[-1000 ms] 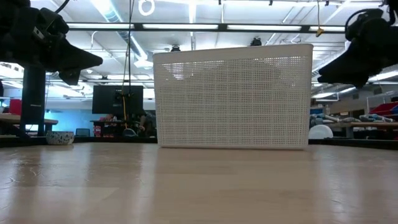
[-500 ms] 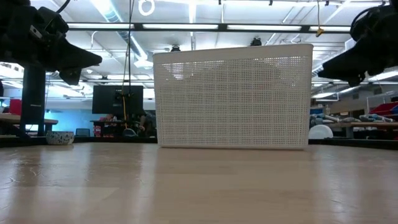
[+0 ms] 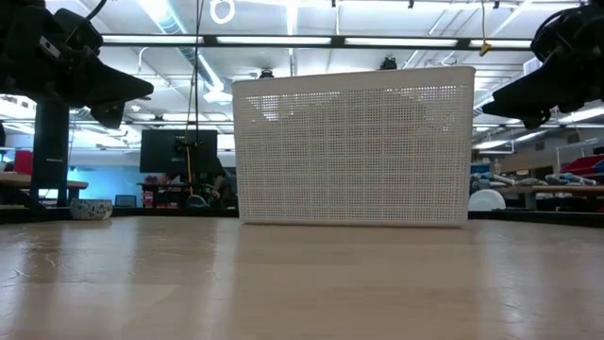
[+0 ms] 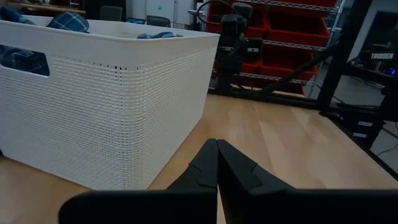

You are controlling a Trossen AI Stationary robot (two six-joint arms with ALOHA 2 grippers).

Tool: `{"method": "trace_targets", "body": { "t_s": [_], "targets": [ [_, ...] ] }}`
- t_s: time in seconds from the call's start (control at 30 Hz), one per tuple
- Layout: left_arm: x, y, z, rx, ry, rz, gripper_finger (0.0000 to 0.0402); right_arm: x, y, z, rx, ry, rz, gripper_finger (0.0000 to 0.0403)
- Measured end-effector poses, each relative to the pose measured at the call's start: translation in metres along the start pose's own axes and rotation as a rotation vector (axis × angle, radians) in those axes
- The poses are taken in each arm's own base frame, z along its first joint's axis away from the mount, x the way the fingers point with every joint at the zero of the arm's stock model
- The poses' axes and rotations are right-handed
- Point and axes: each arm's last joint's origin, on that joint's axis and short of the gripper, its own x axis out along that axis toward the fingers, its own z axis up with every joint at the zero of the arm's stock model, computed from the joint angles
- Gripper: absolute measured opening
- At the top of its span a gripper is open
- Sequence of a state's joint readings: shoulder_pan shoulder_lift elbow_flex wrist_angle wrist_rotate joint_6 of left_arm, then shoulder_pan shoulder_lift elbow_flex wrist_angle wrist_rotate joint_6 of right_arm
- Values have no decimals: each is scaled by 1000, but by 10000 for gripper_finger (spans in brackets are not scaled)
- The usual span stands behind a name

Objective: Sort clothes
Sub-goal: Return to Home Position

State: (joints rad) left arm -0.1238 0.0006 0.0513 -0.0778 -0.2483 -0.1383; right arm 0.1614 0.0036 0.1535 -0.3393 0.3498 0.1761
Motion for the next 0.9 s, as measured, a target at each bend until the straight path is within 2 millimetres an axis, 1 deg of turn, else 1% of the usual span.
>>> {"method": "trace_targets", "body": {
  "t_s": [0.17,0.47,0.67,0.9],
  "targets": [
    [0,-3,0,10,12,-87,6,1,-1,0,8,4,13,194],
    [0,-1,-1,189,22,-58,6,1,-1,0,20,10,51,194],
    [0,-2,-2,195,26,-77,6,1,-1,0,21,10,51,194],
    [3,-4,-6,183,-46,-144,6,1,-1,1,24,0,53,194]
  ]
}}
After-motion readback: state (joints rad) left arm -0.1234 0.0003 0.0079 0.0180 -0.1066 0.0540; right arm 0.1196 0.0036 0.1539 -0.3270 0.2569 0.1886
